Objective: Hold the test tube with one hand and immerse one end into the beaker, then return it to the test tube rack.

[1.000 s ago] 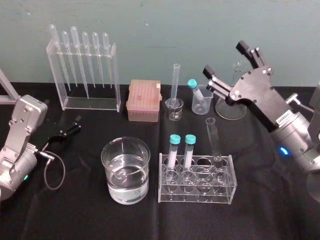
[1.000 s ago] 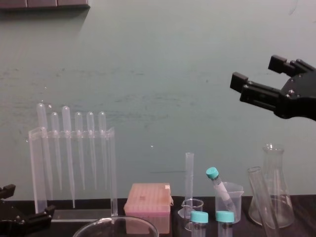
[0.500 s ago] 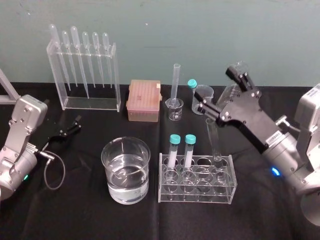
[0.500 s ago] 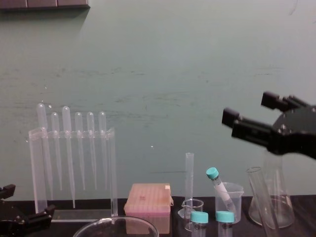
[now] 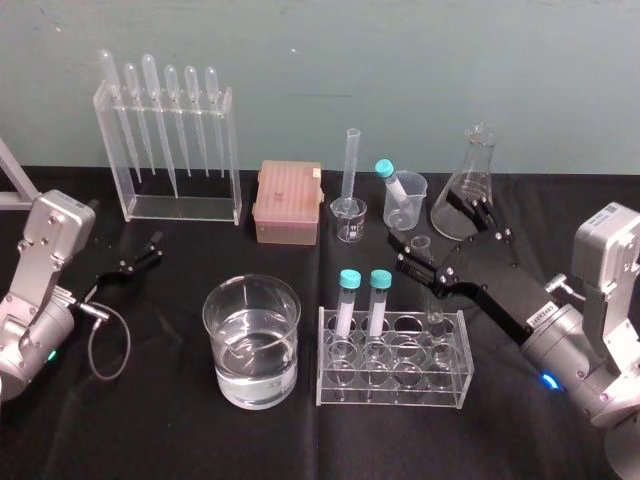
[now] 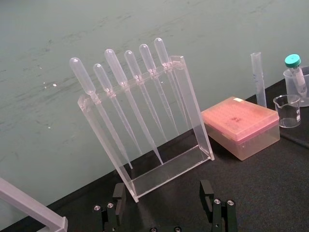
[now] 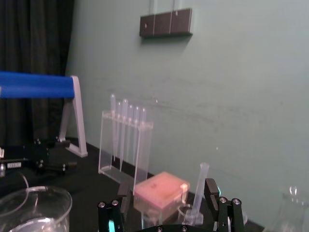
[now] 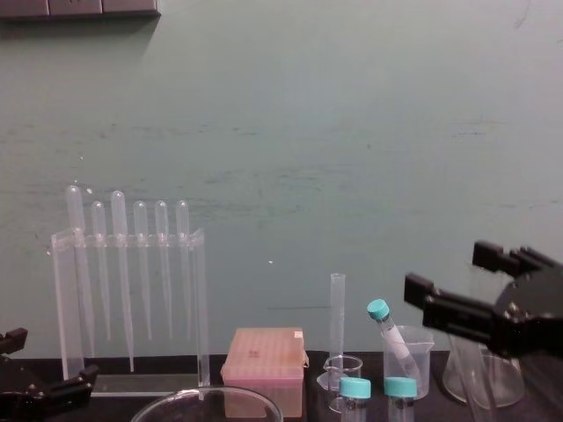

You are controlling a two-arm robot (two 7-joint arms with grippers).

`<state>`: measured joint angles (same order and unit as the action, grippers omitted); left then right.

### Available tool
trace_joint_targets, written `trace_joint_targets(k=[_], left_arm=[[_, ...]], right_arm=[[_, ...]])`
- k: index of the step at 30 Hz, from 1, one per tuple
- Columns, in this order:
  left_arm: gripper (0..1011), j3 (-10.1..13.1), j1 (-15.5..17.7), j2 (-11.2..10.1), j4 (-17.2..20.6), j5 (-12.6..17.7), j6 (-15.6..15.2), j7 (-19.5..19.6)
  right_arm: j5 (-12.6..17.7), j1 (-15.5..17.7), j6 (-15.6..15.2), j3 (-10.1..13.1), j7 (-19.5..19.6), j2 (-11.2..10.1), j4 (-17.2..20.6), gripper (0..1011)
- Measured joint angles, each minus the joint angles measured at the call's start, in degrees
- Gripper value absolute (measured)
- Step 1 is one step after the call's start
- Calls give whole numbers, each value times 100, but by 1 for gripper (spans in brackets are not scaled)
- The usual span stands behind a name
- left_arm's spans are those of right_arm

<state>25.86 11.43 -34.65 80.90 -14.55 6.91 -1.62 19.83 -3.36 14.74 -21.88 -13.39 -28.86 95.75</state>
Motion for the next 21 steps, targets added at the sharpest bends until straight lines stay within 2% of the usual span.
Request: trace_joint_targets(k=[9, 21], left_arm=[[1000, 0, 0, 0, 0, 0, 0, 0], [1000, 0, 0, 0, 0, 0, 0, 0]], right_arm=[[122, -50, -147, 38, -336, 113, -339, 1000], [227, -86, -335, 110, -651, 227, -505, 1000]])
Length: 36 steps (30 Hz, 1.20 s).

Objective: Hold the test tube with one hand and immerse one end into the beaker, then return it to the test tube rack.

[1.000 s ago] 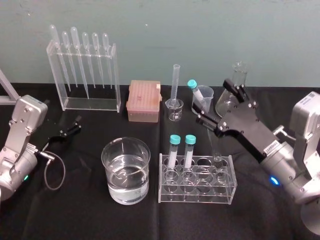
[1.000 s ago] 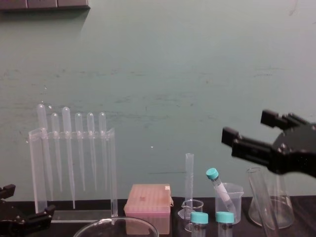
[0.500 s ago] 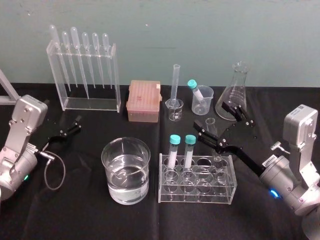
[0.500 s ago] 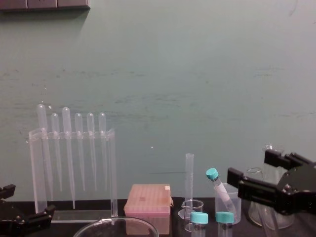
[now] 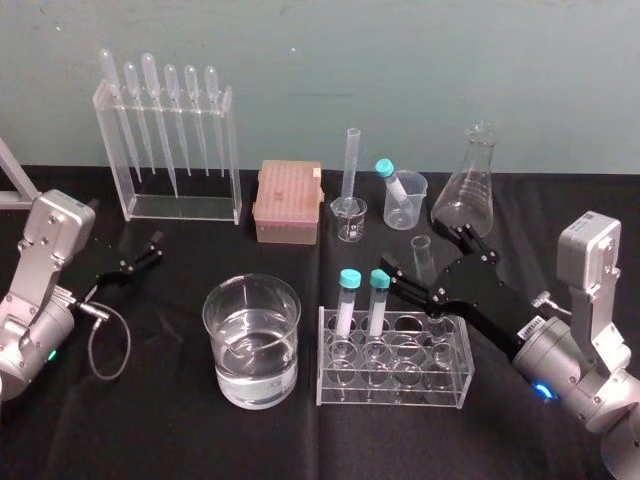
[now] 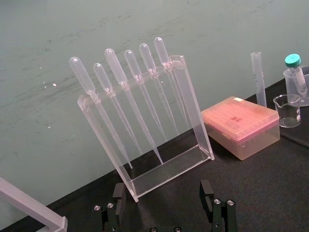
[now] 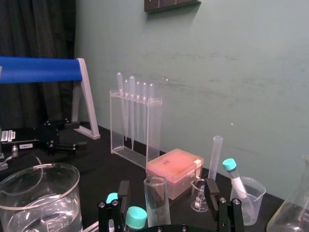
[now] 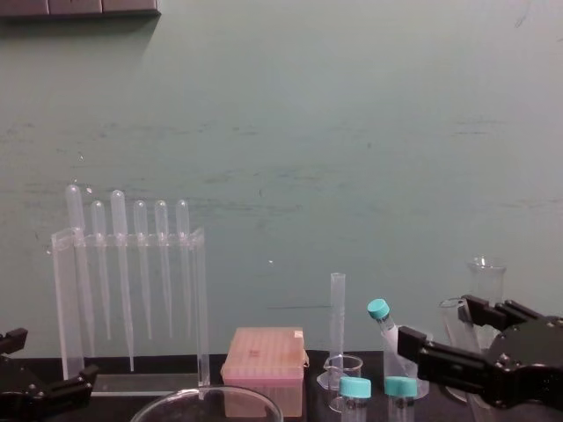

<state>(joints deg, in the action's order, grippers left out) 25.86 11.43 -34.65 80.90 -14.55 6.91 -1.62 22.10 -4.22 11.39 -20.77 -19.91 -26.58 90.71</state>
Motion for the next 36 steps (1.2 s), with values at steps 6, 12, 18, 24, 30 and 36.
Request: trace_joint_targets(k=[6, 12, 18, 24, 30, 36], left_arm=[[1000, 0, 0, 0, 0, 0, 0, 0], [1000, 0, 0, 0, 0, 0, 0, 0], [1000, 0, 0, 0, 0, 0, 0, 0], [1000, 0, 0, 0, 0, 0, 0, 0], [1000, 0, 0, 0, 0, 0, 0, 0], [1000, 0, 0, 0, 0, 0, 0, 0]], right_arm=[[22, -8, -110, 47, -126, 61, -43, 1000], [20, -2, -177, 89, -183, 92, -42, 1000], [19, -2, -175, 82, -178, 87, -41, 1000], [19, -4, -168, 77, -177, 84, -38, 1000], [19, -5, -162, 74, -174, 81, -37, 927], [20, -5, -156, 70, -170, 78, -37, 773]])
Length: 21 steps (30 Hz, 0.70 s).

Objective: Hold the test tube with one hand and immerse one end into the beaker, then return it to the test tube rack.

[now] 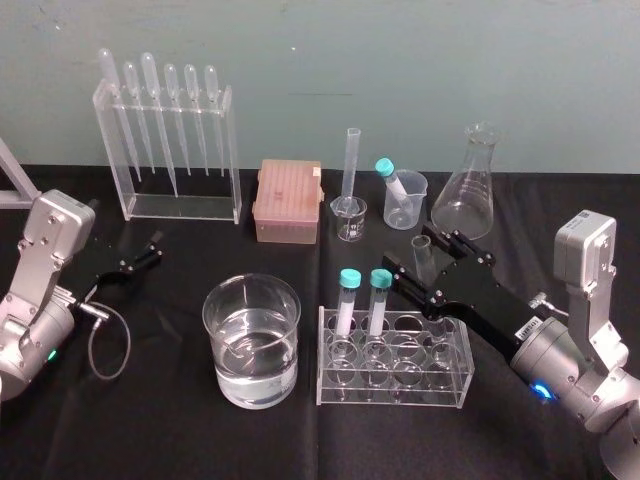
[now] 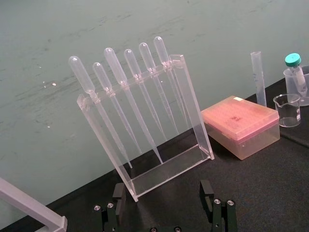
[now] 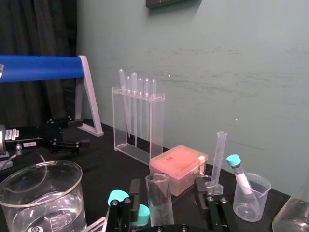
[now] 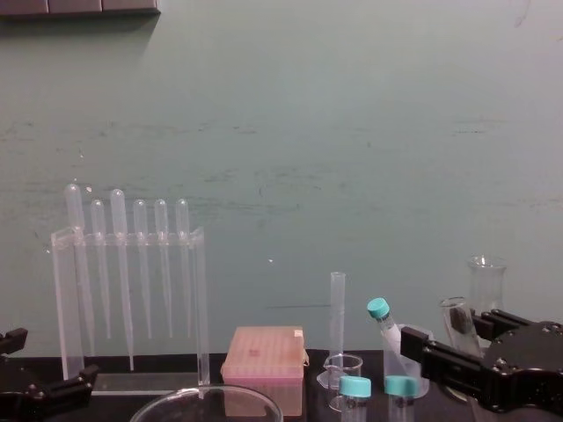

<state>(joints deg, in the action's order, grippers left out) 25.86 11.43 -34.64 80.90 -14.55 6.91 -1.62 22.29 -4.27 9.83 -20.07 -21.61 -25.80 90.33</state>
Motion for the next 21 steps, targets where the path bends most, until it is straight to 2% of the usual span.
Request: trace_joint_targets(k=[4, 7, 10, 13, 15, 17, 21], left_arm=[[1000, 0, 0, 0, 0, 0, 0, 0], [1000, 0, 0, 0, 0, 0, 0, 0], [1000, 0, 0, 0, 0, 0, 0, 0], [1000, 0, 0, 0, 0, 0, 0, 0], [1000, 0, 0, 0, 0, 0, 0, 0], [1000, 0, 0, 0, 0, 0, 0, 0], [1000, 0, 0, 0, 0, 0, 0, 0]], right_arm=[[0, 0, 3, -1, 2, -1, 0, 624], [0, 0, 5, -1, 4, -1, 0, 565], [0, 0, 7, -1, 6, -1, 0, 418], [0, 0, 9, -1, 8, -1, 0, 361], [0, 0, 9, -1, 10, -1, 0, 273], [0, 1, 9, -1, 10, -1, 0, 230], [0, 0, 9, -1, 10, -1, 0, 226]])
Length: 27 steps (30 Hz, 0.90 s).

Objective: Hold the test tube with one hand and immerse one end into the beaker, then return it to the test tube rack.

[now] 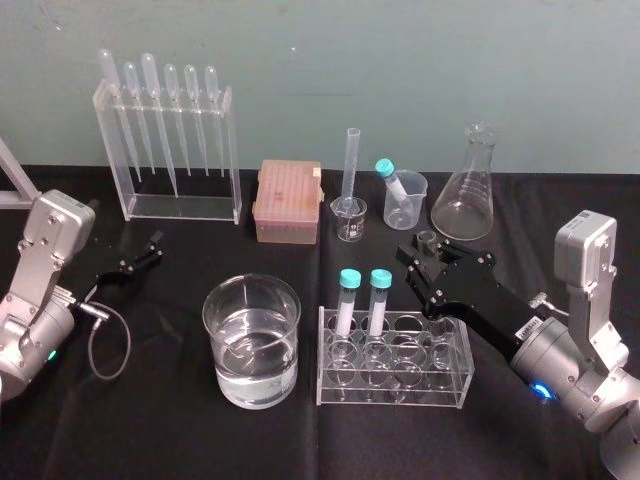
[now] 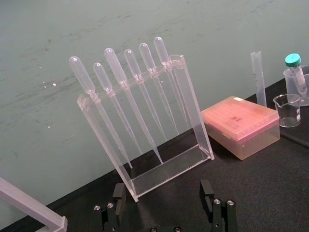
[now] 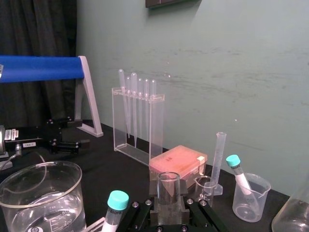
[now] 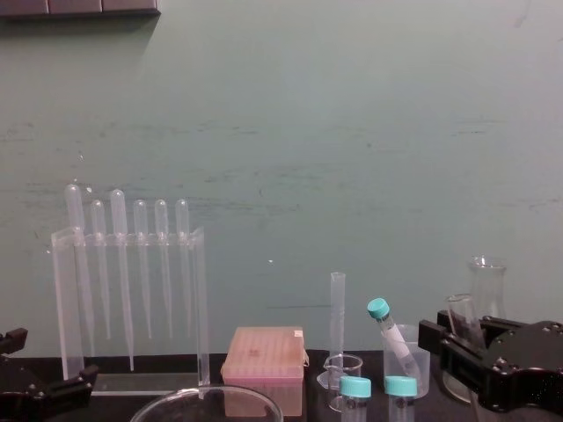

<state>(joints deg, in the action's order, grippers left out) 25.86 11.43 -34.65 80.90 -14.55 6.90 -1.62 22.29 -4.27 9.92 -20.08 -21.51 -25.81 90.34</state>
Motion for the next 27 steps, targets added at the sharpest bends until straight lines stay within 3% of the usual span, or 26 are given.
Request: trace_joint_targets(k=[12, 27], left_arm=[[1000, 0, 0, 0, 0, 0, 0, 0], [1000, 0, 0, 0, 0, 0, 0, 0]], right_arm=[[-1, 0, 0, 4, -4, 2, -1, 225], [10, 72, 293, 269, -346, 144, 216, 225]])
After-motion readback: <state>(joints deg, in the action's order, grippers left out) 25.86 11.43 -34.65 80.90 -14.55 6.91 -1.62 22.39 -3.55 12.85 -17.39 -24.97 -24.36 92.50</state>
